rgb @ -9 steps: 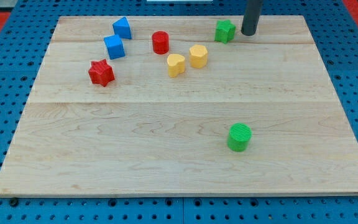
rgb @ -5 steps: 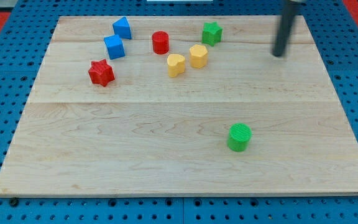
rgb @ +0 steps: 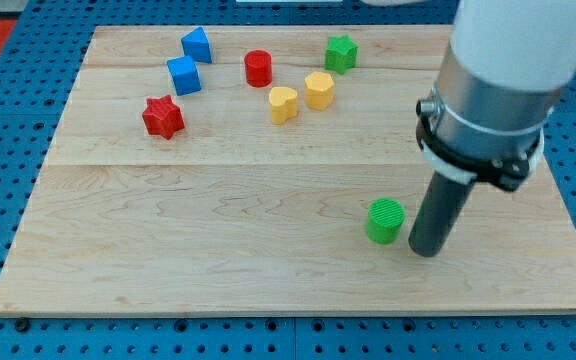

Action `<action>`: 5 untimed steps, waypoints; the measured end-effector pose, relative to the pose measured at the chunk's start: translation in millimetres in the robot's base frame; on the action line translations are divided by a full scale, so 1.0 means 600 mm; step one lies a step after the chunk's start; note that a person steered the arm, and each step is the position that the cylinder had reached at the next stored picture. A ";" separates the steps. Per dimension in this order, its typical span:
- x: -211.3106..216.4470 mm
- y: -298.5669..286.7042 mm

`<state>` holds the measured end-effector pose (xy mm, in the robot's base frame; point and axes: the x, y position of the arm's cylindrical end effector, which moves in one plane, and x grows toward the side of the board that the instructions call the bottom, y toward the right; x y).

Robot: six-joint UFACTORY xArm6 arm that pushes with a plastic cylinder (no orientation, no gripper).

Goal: Move the green circle towards the yellow hexagon

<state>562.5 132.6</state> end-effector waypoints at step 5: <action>-0.312 -0.079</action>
<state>375.3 85.0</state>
